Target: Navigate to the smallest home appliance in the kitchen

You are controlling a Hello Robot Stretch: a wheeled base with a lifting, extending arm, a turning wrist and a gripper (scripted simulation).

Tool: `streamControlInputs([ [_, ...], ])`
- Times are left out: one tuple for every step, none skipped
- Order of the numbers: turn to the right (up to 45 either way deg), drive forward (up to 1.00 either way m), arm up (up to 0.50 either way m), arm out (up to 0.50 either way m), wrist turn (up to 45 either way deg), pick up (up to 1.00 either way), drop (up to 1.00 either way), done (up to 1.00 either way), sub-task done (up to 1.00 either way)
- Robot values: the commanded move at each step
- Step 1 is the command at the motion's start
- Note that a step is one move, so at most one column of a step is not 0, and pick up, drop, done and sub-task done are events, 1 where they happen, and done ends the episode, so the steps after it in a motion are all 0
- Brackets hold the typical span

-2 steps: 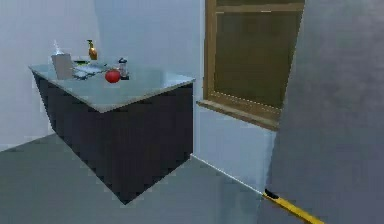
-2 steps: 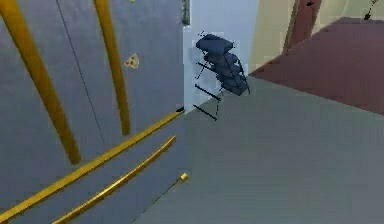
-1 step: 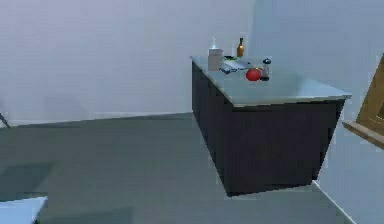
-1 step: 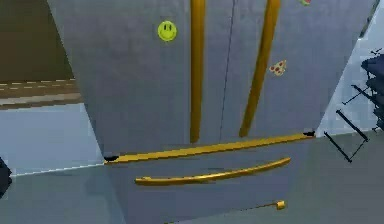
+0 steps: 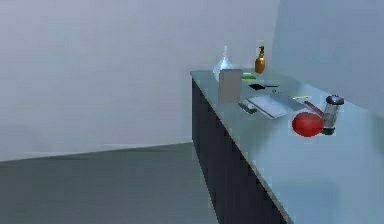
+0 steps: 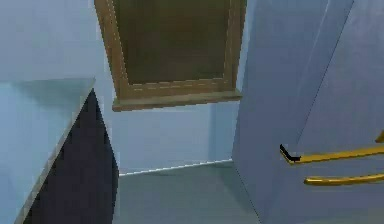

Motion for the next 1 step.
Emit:
streamControlInputs([
  [24.0, 0.00, 0.00, 0.00, 0.0, 0.00, 0.00, 0.00, 0.00],
])
